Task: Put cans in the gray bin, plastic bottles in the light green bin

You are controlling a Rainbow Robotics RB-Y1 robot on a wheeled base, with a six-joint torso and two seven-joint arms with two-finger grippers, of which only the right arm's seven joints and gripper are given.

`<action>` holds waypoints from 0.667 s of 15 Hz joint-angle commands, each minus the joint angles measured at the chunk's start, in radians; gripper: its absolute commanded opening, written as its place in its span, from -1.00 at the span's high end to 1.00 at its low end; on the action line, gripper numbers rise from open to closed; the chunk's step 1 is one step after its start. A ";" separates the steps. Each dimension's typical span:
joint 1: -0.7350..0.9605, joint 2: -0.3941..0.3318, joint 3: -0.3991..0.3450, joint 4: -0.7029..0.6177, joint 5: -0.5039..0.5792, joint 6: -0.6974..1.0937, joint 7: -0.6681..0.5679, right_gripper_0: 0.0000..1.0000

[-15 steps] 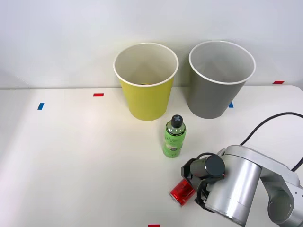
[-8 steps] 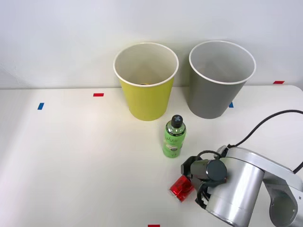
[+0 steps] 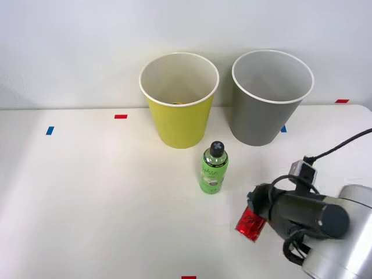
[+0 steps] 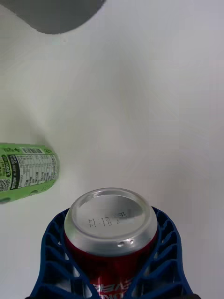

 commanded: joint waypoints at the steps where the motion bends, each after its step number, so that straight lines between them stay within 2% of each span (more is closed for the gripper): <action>1: 0.154 -0.047 -0.172 -0.130 0.109 0.000 0.247 1.00; 4: 0.219 -0.013 -0.247 -0.130 0.236 -0.028 0.445 1.00; 8: 0.252 0.124 -0.382 -0.130 0.248 -0.115 0.649 1.00; 10: 0.252 0.183 -0.427 -0.130 0.242 -0.178 0.693 1.00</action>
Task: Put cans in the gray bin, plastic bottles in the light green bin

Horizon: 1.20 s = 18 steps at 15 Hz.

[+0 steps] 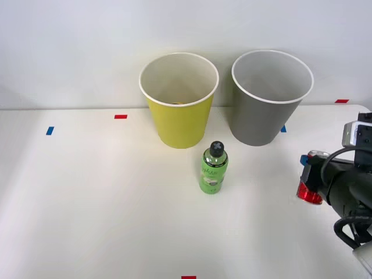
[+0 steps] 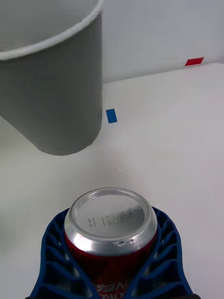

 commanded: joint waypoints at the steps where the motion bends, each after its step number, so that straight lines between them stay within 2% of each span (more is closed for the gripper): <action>1: 0.003 0.089 -0.067 0.000 -0.008 -0.111 0.050 1.00; 4: -0.014 0.157 -0.150 0.000 -0.115 -0.257 0.053 1.00; 7: -0.075 0.201 -0.173 0.000 -0.146 -0.378 0.063 1.00; 10: -0.192 0.241 -0.158 0.179 -0.146 -0.610 0.067 1.00; 11: -0.232 0.255 -0.156 0.225 -0.146 -0.639 0.070 1.00; 13: -0.309 0.284 -0.158 0.291 -0.094 -0.643 0.081 1.00; 18: -0.453 0.276 -0.167 0.476 -0.066 -0.643 0.106 1.00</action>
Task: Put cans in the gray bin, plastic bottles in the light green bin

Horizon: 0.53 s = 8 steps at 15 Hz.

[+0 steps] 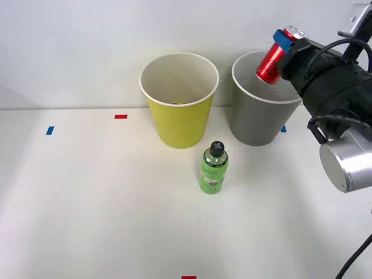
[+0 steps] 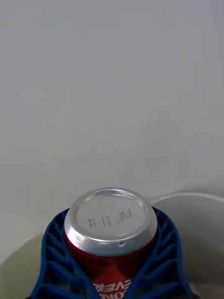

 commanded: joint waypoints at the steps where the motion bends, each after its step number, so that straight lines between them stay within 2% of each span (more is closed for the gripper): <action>1: -0.100 -0.005 -0.002 0.136 0.018 0.000 0.018 1.00; 8: -0.259 -0.016 -0.002 0.453 0.098 -0.066 0.050 1.00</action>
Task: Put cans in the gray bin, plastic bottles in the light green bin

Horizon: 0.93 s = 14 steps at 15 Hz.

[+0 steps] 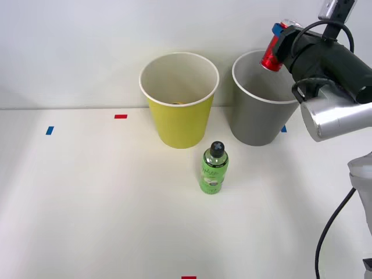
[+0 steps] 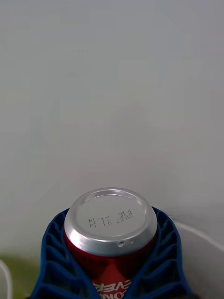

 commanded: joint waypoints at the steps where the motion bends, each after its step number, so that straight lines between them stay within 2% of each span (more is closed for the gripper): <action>1: -0.033 -0.010 0.001 0.117 0.038 -0.079 0.011 1.00; 4: -0.031 -0.010 0.001 0.126 0.044 -0.098 0.002 0.98; 5: -0.031 -0.016 0.005 0.126 0.044 -0.101 0.002 -0.15; 6: -0.031 -0.023 0.007 0.126 0.044 -0.101 0.001 -1.00; 14: -0.019 -0.055 0.033 0.103 0.041 -0.101 -0.024 -1.00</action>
